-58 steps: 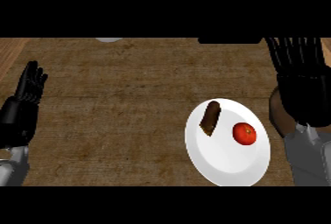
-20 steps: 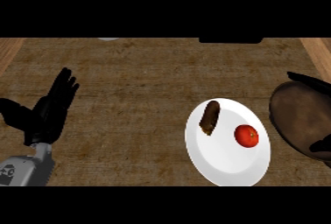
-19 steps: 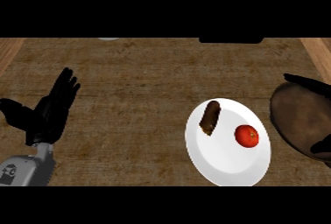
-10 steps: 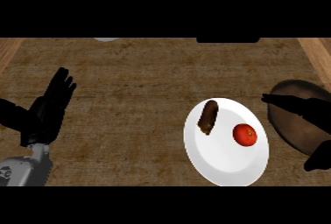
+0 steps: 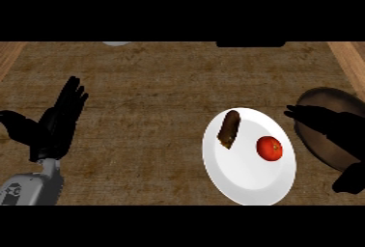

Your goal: Pick the tomato from the plate and place it in the pan

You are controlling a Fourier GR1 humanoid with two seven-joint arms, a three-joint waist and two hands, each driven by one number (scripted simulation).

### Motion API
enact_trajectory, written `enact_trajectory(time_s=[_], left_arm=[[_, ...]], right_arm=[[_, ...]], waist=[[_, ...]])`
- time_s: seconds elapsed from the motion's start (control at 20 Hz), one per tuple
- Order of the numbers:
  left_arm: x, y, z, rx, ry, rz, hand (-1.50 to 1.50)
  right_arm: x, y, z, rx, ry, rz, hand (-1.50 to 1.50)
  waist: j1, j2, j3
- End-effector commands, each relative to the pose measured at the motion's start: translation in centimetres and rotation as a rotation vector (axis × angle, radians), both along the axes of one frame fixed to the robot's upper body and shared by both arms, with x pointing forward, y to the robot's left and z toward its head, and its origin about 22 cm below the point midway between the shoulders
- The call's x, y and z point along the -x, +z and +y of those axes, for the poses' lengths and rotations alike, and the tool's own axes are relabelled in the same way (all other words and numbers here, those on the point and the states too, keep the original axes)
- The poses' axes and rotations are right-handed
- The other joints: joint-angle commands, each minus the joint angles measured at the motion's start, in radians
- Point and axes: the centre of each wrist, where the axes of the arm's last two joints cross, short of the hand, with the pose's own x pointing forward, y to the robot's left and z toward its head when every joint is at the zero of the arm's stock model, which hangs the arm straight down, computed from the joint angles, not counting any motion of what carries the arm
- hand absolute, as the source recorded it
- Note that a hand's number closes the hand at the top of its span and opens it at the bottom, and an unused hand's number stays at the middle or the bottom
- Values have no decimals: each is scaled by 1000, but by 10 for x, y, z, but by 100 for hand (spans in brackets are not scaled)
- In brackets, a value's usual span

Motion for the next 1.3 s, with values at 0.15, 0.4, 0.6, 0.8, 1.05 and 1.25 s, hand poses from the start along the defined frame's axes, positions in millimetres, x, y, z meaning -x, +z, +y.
enact_trajectory(time_s=[0.15, 0.4, 0.6, 0.8, 1.05, 1.25], left_arm=[[18, 15, 15, -1, 4, 3, 0], [4, 23, -5, 1, -10, 1, 0], [0, 10, 6, -12, -12, 2, 0], [2, 7, 16, 13, -7, 1, 0], [-5, 5, 31, -7, 5, -20, 0], [5, 21, -4, -3, -15, -6, 0]], right_arm=[[-3, -15, 23, -50, 4, -20, -150], [-17, -10, 50, 63, -37, 14, -150], [-15, -37, 29, 89, -65, 41, -150], [-35, -45, 50, 39, -59, 27, -150], [-29, -63, 64, 89, -42, 71, -150], [-29, -91, 66, 85, -50, 80, -150]], waist=[[8, 0, 0], [8, 1, 0], [4, 2, 0], [8, 2, 0], [6, 2, 0], [7, 1, 0]])
